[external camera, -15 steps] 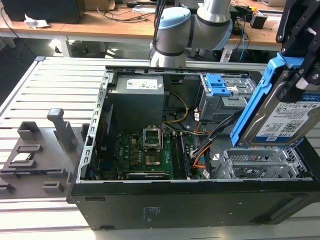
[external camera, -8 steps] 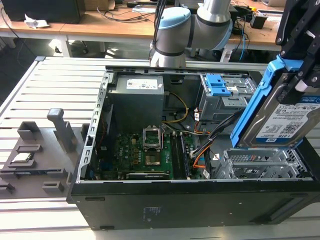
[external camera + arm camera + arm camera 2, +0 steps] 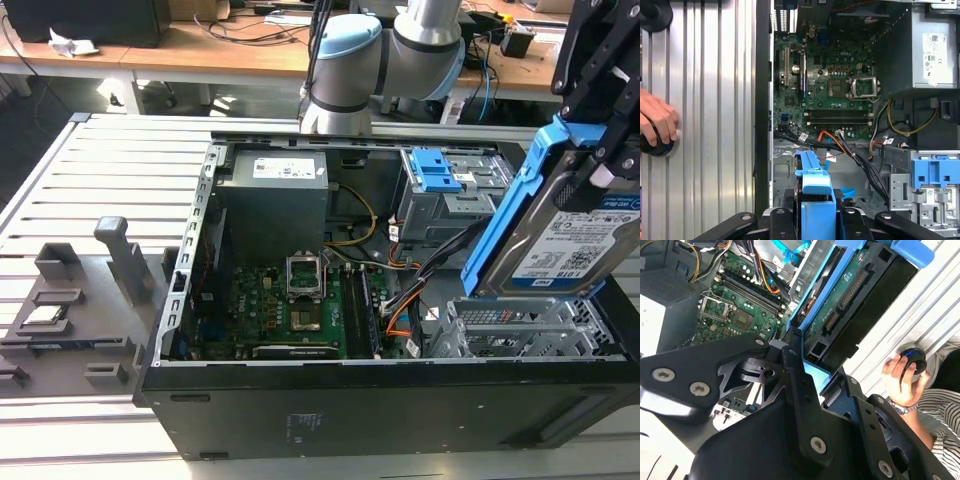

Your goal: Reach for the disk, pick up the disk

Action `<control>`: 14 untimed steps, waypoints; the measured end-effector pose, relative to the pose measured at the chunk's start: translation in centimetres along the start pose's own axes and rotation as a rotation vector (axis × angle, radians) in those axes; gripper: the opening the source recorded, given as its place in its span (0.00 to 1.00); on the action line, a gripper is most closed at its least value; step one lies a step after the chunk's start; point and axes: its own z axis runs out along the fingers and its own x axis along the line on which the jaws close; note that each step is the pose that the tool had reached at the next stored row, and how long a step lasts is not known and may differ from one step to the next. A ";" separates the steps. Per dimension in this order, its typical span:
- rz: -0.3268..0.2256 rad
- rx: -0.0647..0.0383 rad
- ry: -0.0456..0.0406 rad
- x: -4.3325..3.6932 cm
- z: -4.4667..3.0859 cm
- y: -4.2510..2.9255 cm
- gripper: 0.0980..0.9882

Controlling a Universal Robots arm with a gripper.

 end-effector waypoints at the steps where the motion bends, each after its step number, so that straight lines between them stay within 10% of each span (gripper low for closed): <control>1: 0.000 0.000 0.0001 0.00 0.04 -0.03 0.30; 14: 0.000 -0.004 0.0002 0.05 1.49 -0.50 0.30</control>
